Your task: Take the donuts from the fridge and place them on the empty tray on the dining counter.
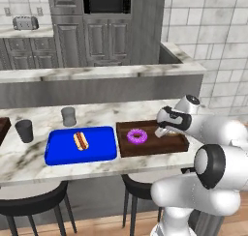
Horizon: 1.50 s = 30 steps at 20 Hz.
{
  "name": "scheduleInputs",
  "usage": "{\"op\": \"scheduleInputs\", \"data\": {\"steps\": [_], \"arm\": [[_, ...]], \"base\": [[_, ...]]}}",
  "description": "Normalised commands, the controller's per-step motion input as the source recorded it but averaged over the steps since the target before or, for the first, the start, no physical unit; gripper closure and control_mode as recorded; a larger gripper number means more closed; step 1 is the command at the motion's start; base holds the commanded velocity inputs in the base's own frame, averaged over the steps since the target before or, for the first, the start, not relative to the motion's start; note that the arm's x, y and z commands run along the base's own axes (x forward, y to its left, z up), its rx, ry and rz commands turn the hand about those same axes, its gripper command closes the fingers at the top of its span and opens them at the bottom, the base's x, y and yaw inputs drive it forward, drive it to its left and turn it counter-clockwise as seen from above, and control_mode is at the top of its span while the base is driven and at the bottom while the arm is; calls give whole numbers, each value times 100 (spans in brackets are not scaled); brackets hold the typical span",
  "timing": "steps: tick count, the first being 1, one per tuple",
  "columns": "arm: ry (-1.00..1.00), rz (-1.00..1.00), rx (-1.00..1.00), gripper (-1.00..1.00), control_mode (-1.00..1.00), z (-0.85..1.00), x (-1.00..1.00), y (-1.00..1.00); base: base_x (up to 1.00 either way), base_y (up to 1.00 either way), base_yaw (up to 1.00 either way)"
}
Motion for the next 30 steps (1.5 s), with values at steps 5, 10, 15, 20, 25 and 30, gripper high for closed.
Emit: {"op": "scheduleInputs", "data": {"steps": [5, 10, 15, 20, 25, 30], "arm": [[3, 0, 0, 100, -100, -39, 40, 0], [3, 0, 0, -100, -100, -39, 35, 0], [6, -1, 0, -100, -100, -10, 17, 0], [3, 0, 0, -100, -100, 3, -2, 5], [-1, 0, -4, -100, -100, 51, -21, 30], [-20, 1, -9, -100, -100, 96, -58, 9]], "base": [[0, 0, 0], [0, 0, 0], [0, 0, 0], [0, 0, 0], [0, 0, 0], [0, 0, 0]]}}
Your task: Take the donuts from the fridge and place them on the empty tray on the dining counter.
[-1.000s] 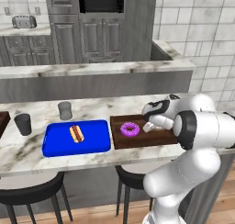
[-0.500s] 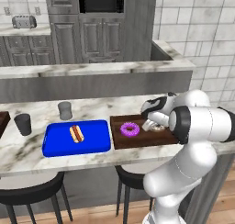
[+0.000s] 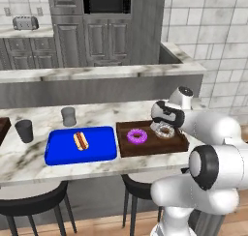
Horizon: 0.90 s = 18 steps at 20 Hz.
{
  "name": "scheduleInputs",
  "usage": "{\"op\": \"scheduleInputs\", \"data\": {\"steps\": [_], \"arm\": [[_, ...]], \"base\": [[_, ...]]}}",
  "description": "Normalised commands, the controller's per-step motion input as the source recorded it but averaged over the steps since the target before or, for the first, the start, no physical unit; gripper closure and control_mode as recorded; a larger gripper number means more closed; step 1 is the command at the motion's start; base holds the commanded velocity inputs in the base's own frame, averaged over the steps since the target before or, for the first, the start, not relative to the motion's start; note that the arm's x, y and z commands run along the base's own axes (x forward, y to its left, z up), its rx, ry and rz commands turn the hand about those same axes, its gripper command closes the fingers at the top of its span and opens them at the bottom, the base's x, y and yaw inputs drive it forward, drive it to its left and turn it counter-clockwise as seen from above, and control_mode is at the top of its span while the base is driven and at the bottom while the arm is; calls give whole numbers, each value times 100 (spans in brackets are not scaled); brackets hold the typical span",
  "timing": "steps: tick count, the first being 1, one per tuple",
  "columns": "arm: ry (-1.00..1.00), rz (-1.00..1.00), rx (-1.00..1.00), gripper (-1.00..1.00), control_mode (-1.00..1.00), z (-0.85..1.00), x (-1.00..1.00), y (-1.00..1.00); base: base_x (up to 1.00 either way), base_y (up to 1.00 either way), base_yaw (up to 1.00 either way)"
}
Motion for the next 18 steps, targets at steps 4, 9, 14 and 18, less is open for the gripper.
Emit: {"op": "scheduleInputs", "data": {"steps": [4, 9, 14, 18], "arm": [[-25, 0, -6, -100, -100, 100, -77, -12], [-22, 0, -1, -100, -100, 100, -93, -26], [-28, 0, 0, -100, -100, 100, -100, -29], [-29, 0, 0, -100, -100, 100, -93, -26]], "base": [[0, 0, 0], [0, 0, 0], [0, 0, 0], [0, 0, 0]]}}
